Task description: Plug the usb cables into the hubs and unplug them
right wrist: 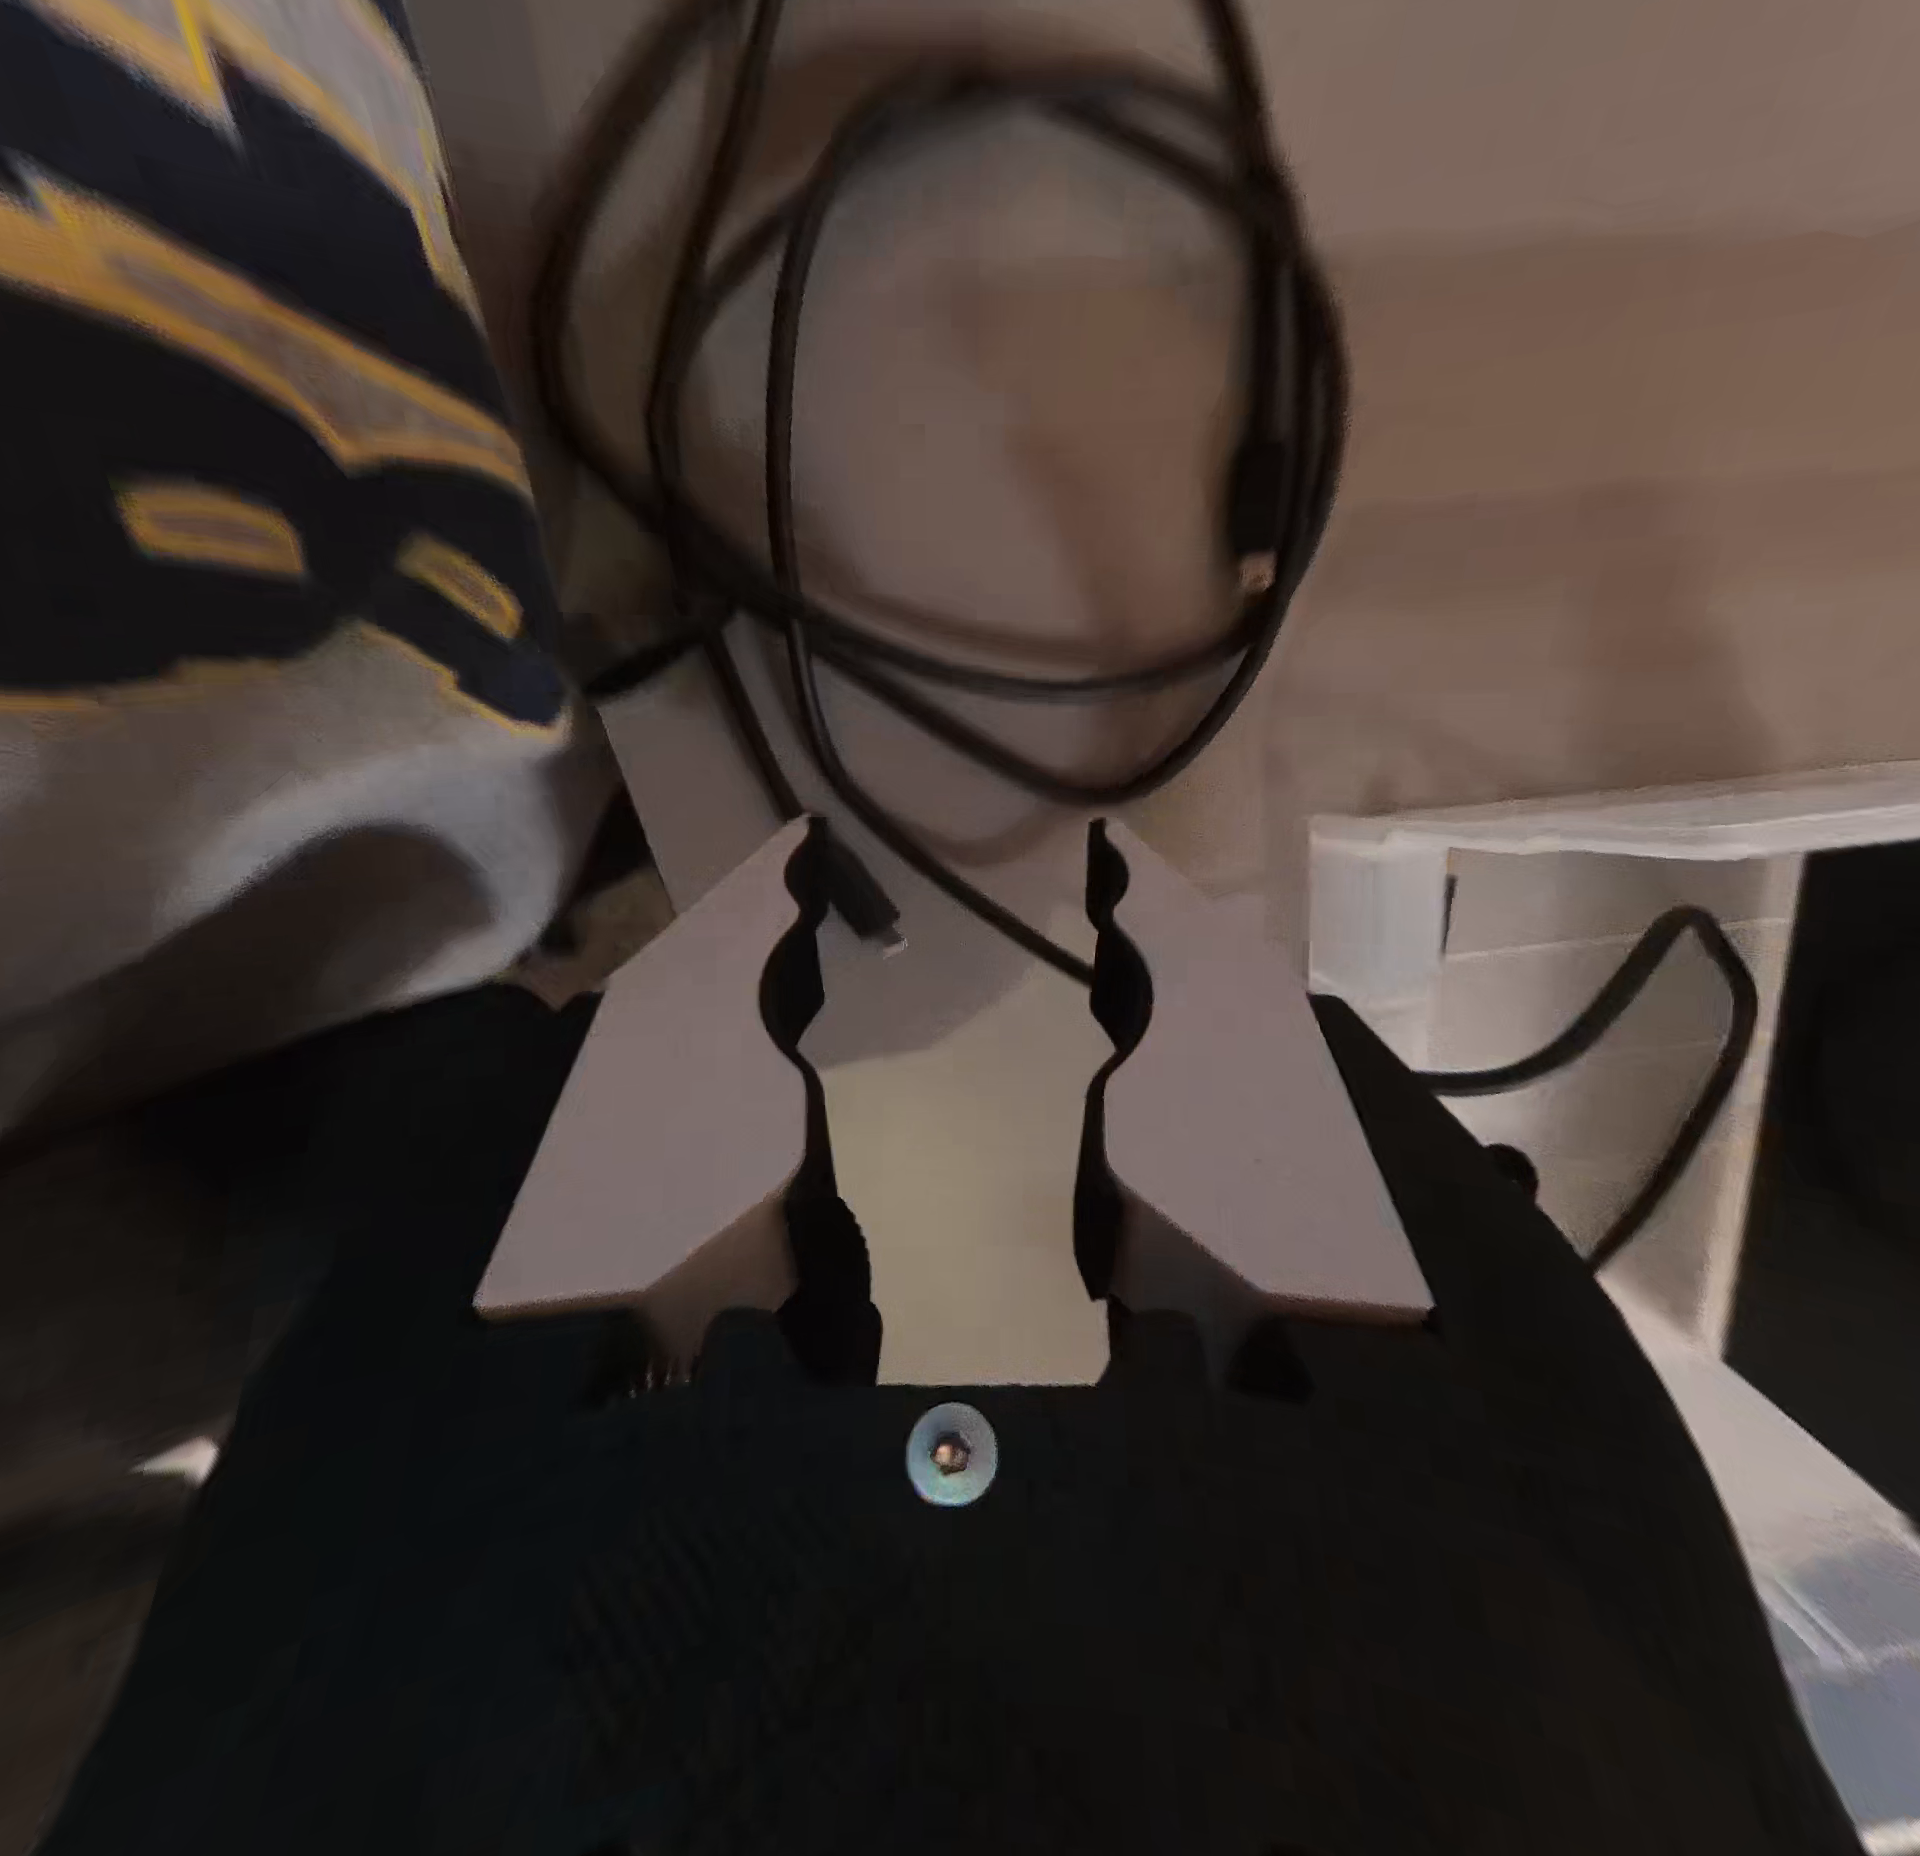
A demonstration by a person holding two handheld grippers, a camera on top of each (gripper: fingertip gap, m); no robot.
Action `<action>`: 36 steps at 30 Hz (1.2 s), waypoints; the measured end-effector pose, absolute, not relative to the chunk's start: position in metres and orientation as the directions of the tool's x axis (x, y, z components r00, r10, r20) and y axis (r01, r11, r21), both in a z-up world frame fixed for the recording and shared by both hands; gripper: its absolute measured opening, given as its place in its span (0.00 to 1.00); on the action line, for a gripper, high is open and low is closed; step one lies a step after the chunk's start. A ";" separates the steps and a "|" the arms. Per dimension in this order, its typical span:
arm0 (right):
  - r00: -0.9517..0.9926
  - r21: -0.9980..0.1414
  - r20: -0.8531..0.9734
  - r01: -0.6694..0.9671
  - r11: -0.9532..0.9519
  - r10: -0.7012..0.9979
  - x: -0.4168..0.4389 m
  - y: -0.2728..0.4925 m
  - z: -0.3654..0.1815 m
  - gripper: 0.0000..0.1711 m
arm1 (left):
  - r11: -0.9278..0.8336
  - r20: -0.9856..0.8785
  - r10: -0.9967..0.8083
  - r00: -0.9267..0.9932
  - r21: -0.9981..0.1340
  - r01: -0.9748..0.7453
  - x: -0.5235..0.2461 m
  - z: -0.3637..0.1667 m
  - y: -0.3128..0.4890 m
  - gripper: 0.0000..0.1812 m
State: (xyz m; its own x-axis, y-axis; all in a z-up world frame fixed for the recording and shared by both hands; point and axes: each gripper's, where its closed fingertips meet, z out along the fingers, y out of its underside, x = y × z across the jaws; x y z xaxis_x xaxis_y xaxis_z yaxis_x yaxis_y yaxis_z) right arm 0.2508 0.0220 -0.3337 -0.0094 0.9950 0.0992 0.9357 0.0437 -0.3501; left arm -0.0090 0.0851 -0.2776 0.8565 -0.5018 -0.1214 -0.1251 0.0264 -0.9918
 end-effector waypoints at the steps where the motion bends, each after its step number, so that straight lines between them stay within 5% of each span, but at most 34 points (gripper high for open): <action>1: -0.048 -0.290 0.137 0.953 0.086 0.989 0.258 0.022 -0.343 0.29 | 0.025 -0.119 -0.503 0.856 -0.992 -0.124 -0.009 -0.278 0.085 0.05; 6: -0.322 0.011 0.389 0.938 0.345 0.863 0.283 0.043 -0.366 0.32 | 0.026 -0.126 -0.514 0.848 -0.991 -0.131 -0.006 -0.278 0.085 0.05; 14: -0.475 0.157 0.505 0.872 0.464 0.720 0.281 0.061 -0.364 0.03 | 0.029 -0.128 -0.520 0.844 -0.991 -0.132 -0.006 -0.278 0.083 0.05; 18: -0.200 -0.183 0.579 0.913 0.365 0.790 0.258 0.066 -0.309 0.01 | 0.031 -0.129 -0.523 0.842 -0.991 -0.132 -0.006 -0.278 0.083 0.05; 23: 0.267 -0.665 0.616 0.680 0.308 0.741 0.255 0.093 -0.197 0.01 | 0.032 -0.129 -0.528 0.839 -0.991 -0.132 -0.006 -0.278 0.082 0.05; 30: 0.681 -0.830 0.556 0.423 0.363 0.476 0.316 0.127 -0.096 0.01 | 0.027 -0.117 -0.532 0.839 -0.992 -0.121 -0.007 -0.278 0.081 0.05; 36: 0.795 -0.869 0.460 0.311 0.386 0.396 0.349 0.138 -0.046 0.01 | 0.026 -0.117 -0.535 0.836 -0.992 -0.122 -0.006 -0.278 0.081 0.05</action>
